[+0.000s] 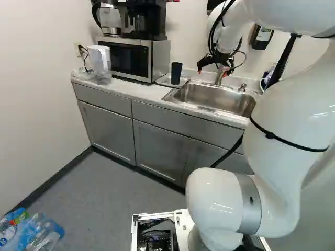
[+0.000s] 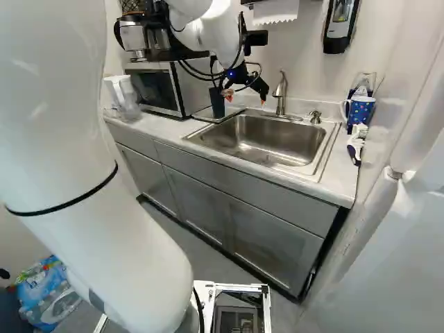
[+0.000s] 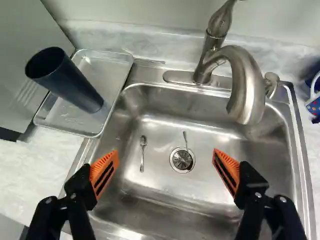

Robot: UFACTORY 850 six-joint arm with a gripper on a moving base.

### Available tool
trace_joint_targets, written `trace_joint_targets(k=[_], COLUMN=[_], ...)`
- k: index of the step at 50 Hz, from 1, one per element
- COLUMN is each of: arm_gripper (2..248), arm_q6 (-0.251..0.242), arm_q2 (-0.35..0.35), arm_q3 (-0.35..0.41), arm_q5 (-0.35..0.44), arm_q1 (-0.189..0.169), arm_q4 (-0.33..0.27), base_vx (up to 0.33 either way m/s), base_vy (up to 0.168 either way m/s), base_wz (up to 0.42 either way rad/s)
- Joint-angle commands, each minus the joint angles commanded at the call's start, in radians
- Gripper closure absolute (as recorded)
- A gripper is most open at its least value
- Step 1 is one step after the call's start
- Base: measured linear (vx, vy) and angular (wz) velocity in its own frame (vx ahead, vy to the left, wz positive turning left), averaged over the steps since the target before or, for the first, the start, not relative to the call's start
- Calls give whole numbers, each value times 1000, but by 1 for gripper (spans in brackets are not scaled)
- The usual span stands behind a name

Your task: Rinse the cup and place it in the tray

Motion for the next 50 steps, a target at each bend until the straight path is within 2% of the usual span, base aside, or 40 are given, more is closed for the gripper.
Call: trace_joint_targets(k=[11, 50], arm_gripper=[3, 3], arm_q6=[0, 0], arm_q2=[12, 12], arm_q3=[12, 12], arm_q5=[0, 0], arm_q1=[-21, -21], arm_q4=[0, 0], base_vx=[0, 0], base_vy=[0, 0], base_wz=[0, 0])
